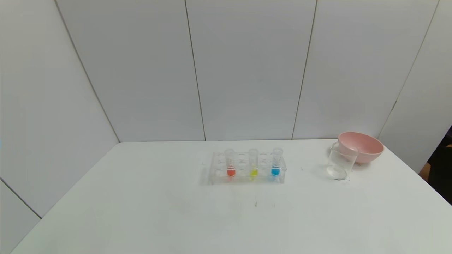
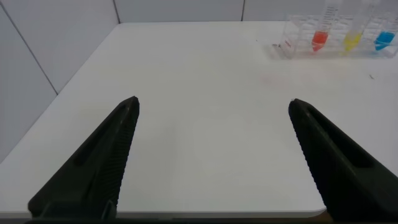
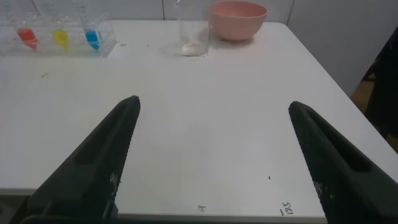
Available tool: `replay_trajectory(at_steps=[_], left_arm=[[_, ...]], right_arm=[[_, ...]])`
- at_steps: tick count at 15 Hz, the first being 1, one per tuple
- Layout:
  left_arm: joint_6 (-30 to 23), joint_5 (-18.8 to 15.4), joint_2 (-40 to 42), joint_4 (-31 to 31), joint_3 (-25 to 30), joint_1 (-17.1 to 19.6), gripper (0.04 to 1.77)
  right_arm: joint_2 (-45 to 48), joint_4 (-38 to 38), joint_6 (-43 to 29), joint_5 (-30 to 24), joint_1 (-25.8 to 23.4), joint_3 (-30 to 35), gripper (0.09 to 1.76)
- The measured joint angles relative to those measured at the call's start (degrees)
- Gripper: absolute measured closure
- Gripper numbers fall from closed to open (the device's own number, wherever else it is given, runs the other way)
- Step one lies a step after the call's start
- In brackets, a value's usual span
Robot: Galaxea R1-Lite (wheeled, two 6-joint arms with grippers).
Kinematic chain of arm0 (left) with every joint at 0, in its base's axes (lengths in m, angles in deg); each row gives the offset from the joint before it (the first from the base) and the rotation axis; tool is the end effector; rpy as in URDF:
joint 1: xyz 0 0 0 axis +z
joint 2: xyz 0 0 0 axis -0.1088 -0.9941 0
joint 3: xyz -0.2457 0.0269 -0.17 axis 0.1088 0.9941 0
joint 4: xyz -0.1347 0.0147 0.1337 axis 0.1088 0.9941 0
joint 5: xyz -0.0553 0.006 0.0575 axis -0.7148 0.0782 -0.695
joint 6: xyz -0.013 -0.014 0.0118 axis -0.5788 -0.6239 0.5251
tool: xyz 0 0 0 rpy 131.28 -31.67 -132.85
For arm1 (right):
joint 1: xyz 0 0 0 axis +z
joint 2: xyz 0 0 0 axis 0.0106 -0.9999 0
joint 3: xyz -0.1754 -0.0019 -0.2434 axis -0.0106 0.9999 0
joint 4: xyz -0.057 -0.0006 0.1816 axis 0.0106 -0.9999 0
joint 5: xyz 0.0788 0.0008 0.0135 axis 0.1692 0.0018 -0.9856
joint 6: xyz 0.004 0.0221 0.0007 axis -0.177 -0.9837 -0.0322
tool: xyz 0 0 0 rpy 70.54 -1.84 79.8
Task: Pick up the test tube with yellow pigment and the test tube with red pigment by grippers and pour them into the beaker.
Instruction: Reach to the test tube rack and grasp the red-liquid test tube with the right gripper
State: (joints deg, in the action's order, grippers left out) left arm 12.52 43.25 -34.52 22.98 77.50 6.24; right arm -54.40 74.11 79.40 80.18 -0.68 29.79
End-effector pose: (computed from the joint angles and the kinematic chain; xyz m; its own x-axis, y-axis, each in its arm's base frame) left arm -0.0228 0.0000 0.0738 0.9999 0.0026 -0.0170 -0.0028 0.9999 -0.0164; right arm -0.0227 -0.0005 0.0754 0.9998 -0.0213 -0.0059 0.0214 0.9997 0.0122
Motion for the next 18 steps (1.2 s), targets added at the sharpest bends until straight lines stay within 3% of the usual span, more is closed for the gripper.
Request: replay_trajectory(at_steps=[3,8,11,18], left_arm=[[0.0,0.0,0.0,0.0,0.0,0.0,0.09],[0.0,0.0,0.0,0.0,0.0,0.0,0.09],[0.0,0.0,0.0,0.0,0.0,0.0,0.09],[0.0,0.0,0.0,0.0,0.0,0.0,0.09]], right_arm=[[0.0,0.0,0.1,-0.1,0.0,-0.5,0.14],[-5.5,0.2,0.7,-1.3,0.1,-9.5,0.14],[-14.7,2.8,0.8,-2.1,0.3,-13.9,0.14],[-42.4,19.6,1.7,-5.5,2.8,-17.8,0.14]])
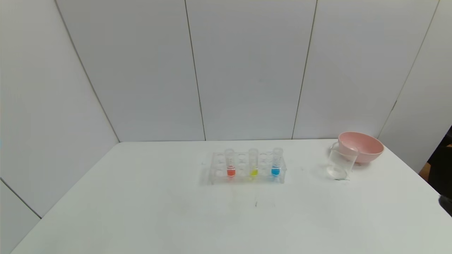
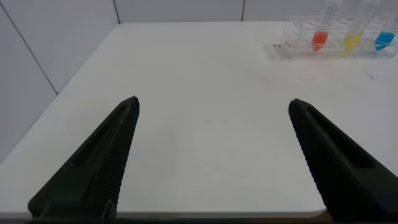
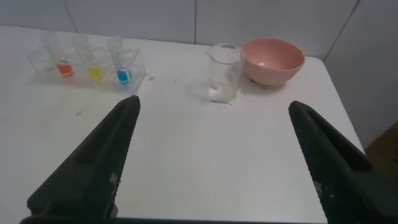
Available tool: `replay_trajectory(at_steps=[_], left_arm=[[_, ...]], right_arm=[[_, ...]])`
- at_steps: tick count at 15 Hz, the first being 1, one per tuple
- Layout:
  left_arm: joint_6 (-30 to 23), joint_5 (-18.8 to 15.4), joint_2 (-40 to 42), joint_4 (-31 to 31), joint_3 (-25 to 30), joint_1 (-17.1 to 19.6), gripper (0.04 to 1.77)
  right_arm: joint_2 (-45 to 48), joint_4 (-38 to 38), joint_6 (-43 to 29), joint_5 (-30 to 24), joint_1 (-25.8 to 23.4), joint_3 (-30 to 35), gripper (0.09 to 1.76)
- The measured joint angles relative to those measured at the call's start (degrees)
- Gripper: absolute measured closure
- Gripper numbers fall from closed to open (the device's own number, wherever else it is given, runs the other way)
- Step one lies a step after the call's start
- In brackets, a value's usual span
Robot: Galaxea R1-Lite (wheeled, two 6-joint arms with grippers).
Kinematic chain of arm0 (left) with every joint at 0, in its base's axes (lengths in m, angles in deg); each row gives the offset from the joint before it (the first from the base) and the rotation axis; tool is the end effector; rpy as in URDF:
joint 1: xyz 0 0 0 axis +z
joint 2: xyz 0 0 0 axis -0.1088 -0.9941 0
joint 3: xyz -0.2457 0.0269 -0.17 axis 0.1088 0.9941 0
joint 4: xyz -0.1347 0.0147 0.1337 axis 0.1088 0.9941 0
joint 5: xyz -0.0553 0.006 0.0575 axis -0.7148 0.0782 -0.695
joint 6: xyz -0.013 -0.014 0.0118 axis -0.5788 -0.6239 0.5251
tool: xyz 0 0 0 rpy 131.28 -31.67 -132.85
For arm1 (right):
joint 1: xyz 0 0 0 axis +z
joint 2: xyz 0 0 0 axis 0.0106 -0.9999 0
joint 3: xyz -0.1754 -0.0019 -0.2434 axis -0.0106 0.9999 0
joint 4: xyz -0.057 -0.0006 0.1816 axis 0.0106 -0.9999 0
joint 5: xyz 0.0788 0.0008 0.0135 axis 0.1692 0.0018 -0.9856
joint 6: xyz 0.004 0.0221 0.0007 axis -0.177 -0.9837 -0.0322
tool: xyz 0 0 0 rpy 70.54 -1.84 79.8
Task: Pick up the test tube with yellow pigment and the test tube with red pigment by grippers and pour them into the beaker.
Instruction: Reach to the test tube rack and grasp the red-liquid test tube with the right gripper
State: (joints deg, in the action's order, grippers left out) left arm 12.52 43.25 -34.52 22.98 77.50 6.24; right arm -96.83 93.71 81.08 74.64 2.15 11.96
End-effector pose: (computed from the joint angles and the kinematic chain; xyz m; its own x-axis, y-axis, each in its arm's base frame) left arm -0.0228 0.0000 0.0738 0.9999 0.0026 -0.0170 -0.0028 0.9999 -0.0164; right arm 0.0712 0.0051 0.1890 0.9879 0.1243 -0.0928 -0.1257 0.9920 -0.0098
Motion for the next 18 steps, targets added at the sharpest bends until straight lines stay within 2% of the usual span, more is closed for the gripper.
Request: replay_trajectory(at_steps=[4,7,9,12,13,15,18], left_arm=[[0.0,0.0,0.0,0.0,0.0,0.0,0.09],[0.0,0.0,0.0,0.0,0.0,0.0,0.09],[0.0,0.0,0.0,0.0,0.0,0.0,0.09],[0.0,0.0,0.0,0.0,0.0,0.0,0.09],[0.0,0.0,0.0,0.0,0.0,0.0,0.09],[0.0,0.0,0.0,0.0,0.0,0.0,0.09],[0.0,0.0,0.0,0.0,0.0,0.0,0.09]], right_arm=[[-13.9,8.6,-0.3,1.6,7.8,-0.3,0.14],[-20.6,9.5,-2.0,7.4,16.9,-0.1,0.14],[-23.5,9.2,-6.6,14.3,25.1,0.0,0.14],[-28.6,9.5,-17.0,30.4,39.5,-1.0,0.14],[-31.0,9.7,-20.2,34.2,43.5,-2.0,0.14],[-36.1,9.8,-23.2,37.5,48.8,-4.9,0.14],[-44.1,9.6,-24.2,38.9,53.1,-10.7,0.14]])
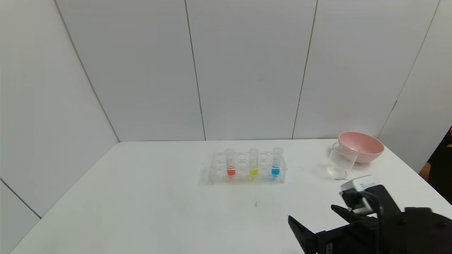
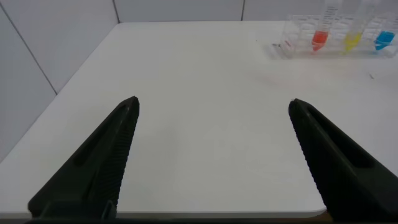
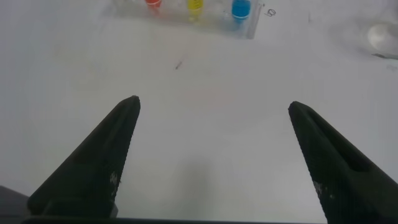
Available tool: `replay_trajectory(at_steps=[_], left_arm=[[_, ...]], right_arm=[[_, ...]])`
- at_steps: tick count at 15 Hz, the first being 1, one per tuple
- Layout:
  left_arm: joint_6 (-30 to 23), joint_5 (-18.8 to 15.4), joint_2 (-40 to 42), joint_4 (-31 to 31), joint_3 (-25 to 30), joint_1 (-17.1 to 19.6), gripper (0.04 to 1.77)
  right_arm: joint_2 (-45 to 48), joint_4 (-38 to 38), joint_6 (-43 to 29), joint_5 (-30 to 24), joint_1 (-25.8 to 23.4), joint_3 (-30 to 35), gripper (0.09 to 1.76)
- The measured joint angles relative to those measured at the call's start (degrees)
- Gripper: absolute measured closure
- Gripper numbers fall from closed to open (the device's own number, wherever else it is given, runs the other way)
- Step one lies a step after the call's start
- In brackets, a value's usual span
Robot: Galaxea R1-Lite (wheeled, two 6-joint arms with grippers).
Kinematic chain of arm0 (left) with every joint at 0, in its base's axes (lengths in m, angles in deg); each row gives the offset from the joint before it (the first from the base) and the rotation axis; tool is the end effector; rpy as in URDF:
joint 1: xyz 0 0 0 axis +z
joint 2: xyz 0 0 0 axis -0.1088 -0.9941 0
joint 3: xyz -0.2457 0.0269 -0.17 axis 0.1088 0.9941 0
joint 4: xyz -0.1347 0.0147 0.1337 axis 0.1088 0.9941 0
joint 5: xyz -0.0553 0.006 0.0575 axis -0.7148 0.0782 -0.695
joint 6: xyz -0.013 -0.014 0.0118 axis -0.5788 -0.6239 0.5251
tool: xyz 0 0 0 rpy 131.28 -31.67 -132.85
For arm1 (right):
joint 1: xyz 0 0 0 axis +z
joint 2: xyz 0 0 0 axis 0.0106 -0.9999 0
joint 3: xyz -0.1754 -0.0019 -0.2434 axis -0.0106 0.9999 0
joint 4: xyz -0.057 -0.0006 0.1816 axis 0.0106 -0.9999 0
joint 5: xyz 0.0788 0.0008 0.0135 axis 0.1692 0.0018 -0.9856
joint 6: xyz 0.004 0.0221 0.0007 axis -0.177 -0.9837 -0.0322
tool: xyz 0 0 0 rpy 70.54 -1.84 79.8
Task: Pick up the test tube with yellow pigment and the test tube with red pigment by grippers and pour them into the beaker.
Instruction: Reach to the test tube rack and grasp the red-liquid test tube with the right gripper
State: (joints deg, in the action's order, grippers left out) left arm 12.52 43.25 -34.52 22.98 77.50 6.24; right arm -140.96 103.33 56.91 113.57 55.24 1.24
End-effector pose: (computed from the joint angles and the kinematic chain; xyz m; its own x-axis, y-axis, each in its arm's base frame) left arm -0.0228 0.0000 0.0738 0.9999 0.0026 -0.0170 -0.0028 0.9999 -0.0164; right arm 0.1371 0.1792 0.1430 0.8731 0.2772 -0.4010 -0.2634 0.9604 0.0904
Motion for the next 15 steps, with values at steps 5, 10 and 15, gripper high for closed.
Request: replay_trajectory(at_steps=[5,10,15], left_arm=[[0.0,0.0,0.0,0.0,0.0,0.0,0.09],[0.0,0.0,0.0,0.0,0.0,0.0,0.09],[0.0,0.0,0.0,0.0,0.0,0.0,0.09]], right_arm=[[-13.0,-0.9,-0.1,2.0,3.7,-13.2,0.14],[-25.1,-3.3,-0.1,4.0,4.2,-27.4,0.14],[-34.0,-11.0,-0.3,4.3,3.4,-42.2,0.14]])
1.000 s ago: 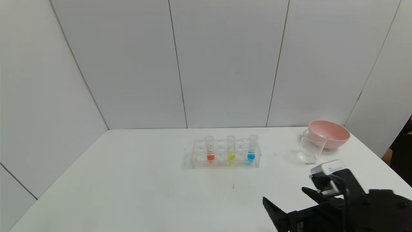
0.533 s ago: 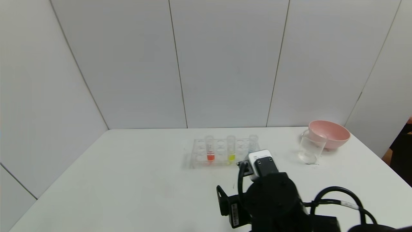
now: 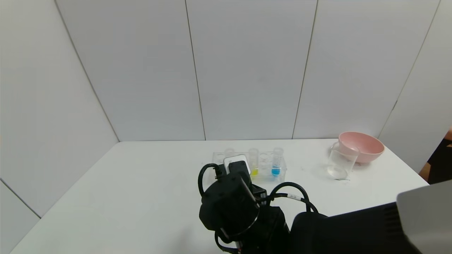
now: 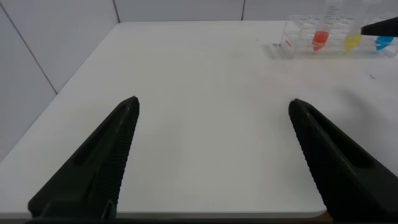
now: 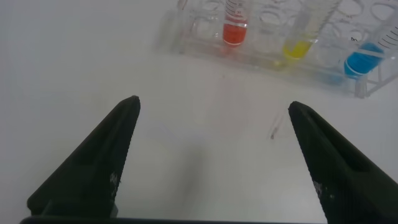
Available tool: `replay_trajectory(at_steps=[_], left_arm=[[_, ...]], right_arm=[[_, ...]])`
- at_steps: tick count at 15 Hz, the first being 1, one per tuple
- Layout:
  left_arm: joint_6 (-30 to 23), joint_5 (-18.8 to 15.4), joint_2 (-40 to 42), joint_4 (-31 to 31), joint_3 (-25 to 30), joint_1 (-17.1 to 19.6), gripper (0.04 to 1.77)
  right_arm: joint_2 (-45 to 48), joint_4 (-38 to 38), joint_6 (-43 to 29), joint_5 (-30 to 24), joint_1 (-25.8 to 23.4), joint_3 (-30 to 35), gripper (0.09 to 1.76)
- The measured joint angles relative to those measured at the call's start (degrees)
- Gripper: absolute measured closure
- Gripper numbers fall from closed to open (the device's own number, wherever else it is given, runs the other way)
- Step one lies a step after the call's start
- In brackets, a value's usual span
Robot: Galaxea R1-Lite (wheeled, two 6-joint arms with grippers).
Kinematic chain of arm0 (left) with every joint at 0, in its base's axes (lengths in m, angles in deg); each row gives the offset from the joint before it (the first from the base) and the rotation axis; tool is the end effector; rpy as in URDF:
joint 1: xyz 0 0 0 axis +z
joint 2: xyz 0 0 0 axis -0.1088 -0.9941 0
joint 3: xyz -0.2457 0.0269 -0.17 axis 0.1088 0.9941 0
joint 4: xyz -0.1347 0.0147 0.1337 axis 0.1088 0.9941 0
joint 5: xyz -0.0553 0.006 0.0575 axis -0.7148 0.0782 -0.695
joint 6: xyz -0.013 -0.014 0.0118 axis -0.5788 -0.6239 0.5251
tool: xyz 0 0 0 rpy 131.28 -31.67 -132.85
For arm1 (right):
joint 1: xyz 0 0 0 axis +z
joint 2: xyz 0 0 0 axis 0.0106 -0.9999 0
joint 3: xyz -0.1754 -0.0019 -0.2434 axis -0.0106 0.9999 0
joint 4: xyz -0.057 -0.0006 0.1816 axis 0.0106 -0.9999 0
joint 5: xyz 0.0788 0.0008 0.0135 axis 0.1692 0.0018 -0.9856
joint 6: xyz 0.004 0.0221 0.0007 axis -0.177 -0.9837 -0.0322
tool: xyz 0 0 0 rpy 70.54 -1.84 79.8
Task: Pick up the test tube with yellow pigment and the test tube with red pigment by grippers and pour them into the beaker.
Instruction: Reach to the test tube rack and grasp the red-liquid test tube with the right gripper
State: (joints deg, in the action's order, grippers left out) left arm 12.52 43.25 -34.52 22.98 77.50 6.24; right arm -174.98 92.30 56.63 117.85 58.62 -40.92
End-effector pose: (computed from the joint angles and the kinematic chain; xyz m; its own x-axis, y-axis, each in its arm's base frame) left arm -0.0228 0.0000 0.0738 0.9999 0.0026 -0.0170 -0.0028 0.9999 -0.0164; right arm 0.2200 0.3417 0.1208 0.8766 0.2469 -0.4131 -0.2566 0.9660 0.0330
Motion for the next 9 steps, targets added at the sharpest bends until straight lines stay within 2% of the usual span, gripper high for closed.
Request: replay_trajectory(at_steps=[5,9], left_arm=[[0.0,0.0,0.0,0.0,0.0,0.0,0.09],[0.0,0.0,0.0,0.0,0.0,0.0,0.09]], right_arm=[[-8.6,-4.7,0.1,1.6,-3.3,-15.6,0.14],[-14.3,-5.8,0.3,2.0,-5.5,-22.8,0.14]])
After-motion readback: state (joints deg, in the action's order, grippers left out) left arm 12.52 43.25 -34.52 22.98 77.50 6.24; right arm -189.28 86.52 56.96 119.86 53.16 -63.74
